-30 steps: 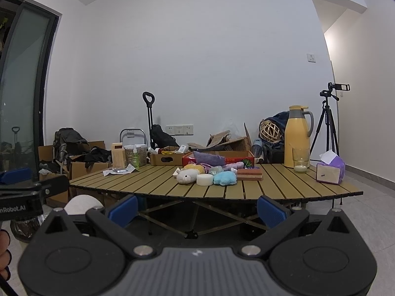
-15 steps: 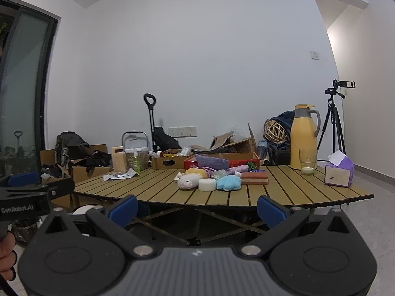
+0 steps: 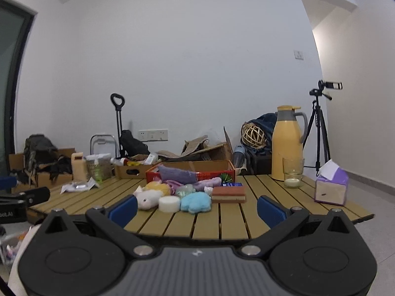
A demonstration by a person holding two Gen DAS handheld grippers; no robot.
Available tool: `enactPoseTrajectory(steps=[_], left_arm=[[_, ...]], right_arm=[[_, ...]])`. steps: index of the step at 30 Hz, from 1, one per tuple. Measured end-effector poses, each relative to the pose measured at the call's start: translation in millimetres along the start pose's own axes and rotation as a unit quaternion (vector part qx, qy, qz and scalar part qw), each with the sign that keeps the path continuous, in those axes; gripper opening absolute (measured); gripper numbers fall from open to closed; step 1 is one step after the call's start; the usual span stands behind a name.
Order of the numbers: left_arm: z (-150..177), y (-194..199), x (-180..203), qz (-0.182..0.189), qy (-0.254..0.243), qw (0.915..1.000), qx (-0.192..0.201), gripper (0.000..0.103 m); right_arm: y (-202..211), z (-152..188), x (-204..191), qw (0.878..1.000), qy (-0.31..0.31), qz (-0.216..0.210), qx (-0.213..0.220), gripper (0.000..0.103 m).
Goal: Organize soft objects
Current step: 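Lower the left tool onto the light blue plush and close it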
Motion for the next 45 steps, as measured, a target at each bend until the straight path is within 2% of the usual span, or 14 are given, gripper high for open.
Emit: enactPoseTrajectory(steps=[3, 6, 12, 17, 20, 23, 25, 27, 30, 32, 36, 38, 42, 45], left_arm=[[-2, -42, -4, 0.005, 0.015, 0.9998, -0.014, 0.103], [-2, -87, -1, 0.003, -0.002, 0.9992, -0.041, 0.103], [7, -168, 0, 0.01, 0.025, 0.9945, -0.101, 0.103], [16, -238, -7, 0.018, 0.038, 0.9883, -0.147, 0.103], [17, -270, -9, 0.032, 0.044, 0.9865, -0.155, 0.1], [16, -303, -17, 0.035, 0.06, 0.9815, -0.179, 0.085], [14, -323, -22, 0.034, 0.078, 0.9741, -0.21, 0.071], [13, -328, -21, 0.052, 0.088, 0.9711, -0.215, 0.071], [12, -319, -3, 0.045, 0.068, 0.9765, -0.199, 0.07], [10, -307, 14, 0.08, 0.06, 0.9789, -0.178, 0.071], [26, -312, 40, 0.125, 0.043, 0.9637, -0.232, 0.068], [39, -323, 45, 0.116, 0.039, 0.9589, -0.256, 0.067], [53, -330, 55, 0.12, 0.028, 0.9583, -0.258, 0.069], [59, -338, 58, 0.105, 0.029, 0.9576, -0.267, 0.069]], right_arm=[[-45, 8, 17, 0.998, -0.045, -0.031, 0.008, 0.103], [-97, 13, 28, 0.996, -0.06, -0.05, -0.046, 0.103], [-183, 19, 27, 0.987, -0.045, -0.031, -0.152, 0.103], [-227, 16, 22, 0.987, -0.018, -0.046, -0.15, 0.095], [-256, 15, 21, 0.984, -0.033, -0.076, -0.155, 0.083], [-282, 18, 12, 0.982, -0.044, -0.097, -0.156, 0.069], [-300, 20, 9, 0.981, -0.04, -0.101, -0.161, 0.062], [-314, 21, 9, 0.982, -0.029, -0.087, -0.162, 0.057], [-333, 25, 15, 0.98, -0.025, -0.067, -0.184, 0.056], [-339, 30, 18, 0.979, -0.031, -0.07, -0.188, 0.056], [-350, 41, 22, 0.973, -0.036, -0.093, -0.206, 0.056], [-349, 41, 25, 0.973, -0.035, -0.098, -0.204, 0.054], [-345, 45, 34, 0.972, -0.051, -0.108, -0.205, 0.043], [-343, 46, 41, 0.97, -0.062, -0.111, -0.207, 0.041]])
Point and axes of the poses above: each gripper's, at about its wrist camera, not at the fingertips, and y roughly against the way its jaws point, x to its right, z to its underside, the point moved 1 cm from there along -y, roughly the way its jaws point, and after that the axes turned 14 degrees about y, right-handed, at the moved point
